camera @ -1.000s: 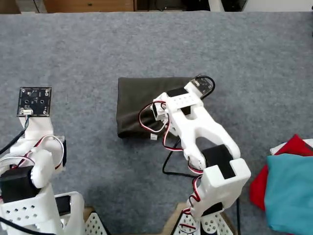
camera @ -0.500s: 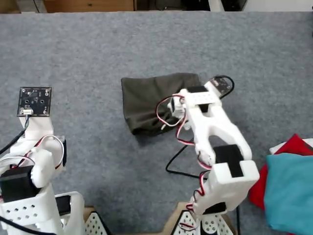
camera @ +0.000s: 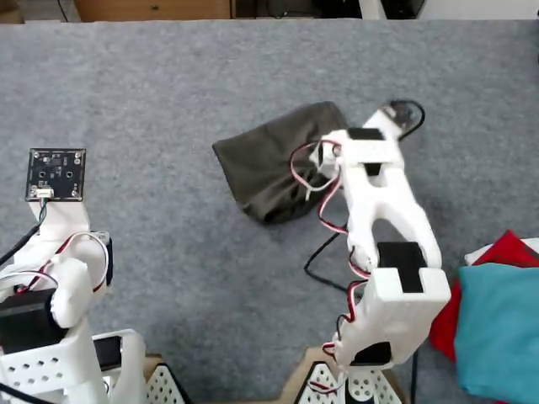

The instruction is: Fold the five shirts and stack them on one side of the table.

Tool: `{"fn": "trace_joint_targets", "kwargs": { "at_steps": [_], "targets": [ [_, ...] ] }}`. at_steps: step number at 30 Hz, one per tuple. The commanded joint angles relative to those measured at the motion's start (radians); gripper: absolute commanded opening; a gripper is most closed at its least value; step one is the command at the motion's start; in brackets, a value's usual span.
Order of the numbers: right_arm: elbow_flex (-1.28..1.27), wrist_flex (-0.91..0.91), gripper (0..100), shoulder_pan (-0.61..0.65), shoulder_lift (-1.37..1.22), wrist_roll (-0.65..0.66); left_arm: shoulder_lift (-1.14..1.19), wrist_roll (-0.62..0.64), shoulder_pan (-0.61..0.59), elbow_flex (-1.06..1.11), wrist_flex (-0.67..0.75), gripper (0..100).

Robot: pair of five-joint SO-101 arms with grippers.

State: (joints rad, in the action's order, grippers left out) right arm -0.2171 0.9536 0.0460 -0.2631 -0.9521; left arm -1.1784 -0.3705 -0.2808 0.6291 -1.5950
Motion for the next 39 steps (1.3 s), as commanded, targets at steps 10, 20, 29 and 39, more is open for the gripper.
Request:
{"fn": "trace_joint_targets", "kwargs": {
  "at_steps": [10,20,29,39],
  "targets": [
    [0.131,0.057,0.6,-0.34,0.254,0.121,-0.002,-0.009,-0.008,-0.052,-0.006,2],
    [0.134,0.068,0.6,-0.63,0.44,0.227,-0.002,-0.009,-0.009,-0.052,-0.02,2],
    [0.133,0.075,0.6,-0.839,0.516,0.33,-0.004,-0.003,-0.011,-0.117,-0.104,2],
    [0.243,0.267,0.6,-1.026,0.618,0.45,-0.004,-0.006,-0.018,-0.215,-0.161,2]
  ]
}}
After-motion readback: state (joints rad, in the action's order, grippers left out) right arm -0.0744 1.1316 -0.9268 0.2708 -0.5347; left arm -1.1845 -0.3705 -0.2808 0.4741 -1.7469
